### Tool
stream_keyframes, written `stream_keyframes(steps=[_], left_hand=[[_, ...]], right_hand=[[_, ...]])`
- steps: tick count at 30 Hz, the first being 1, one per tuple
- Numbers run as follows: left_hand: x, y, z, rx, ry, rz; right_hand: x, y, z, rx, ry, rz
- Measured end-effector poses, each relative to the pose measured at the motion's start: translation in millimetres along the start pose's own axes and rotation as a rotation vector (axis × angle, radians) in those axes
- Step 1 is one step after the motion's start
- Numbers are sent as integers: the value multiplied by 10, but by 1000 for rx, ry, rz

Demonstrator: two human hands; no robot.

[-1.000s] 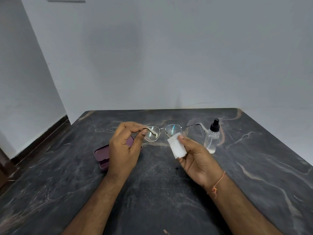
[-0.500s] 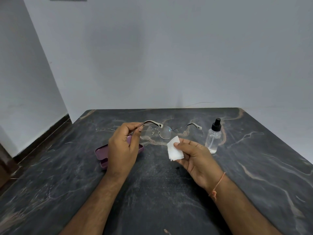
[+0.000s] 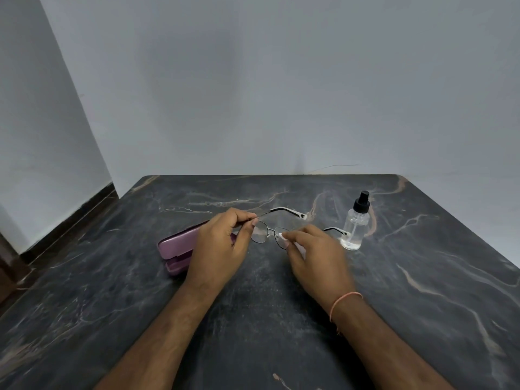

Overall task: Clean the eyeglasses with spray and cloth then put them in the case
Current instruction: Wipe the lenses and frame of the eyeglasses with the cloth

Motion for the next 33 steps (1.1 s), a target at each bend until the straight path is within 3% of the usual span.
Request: stream_keyframes(steps=[6,11,14,18,33], left_hand=[[-30,-33,1,-32,12,-31],[-71,-23,-10,-48,35,-23],[-71,-33,-13,-75,40,-1],[-38,-61,2,-95,33,17],[-69,-38,2,-68,40,11]], right_hand=[[38,-80,22,-124,-133,-125],[67,-109,51,-221,-162,42],[76,-73,33,-189,-190,122],[81,-57,8,-137,-207,48],[116,-113,39,-193,-264,-116]])
Point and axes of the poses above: each hand's wrist, its own z-axis away from the middle knuckle, its own y-axis out of the back of the hand, x = y × z, the point moved 6 cm from there along -z, towards the middle knuckle, and after that the axes turned 6 degrees about y, right-handed, at the moved point
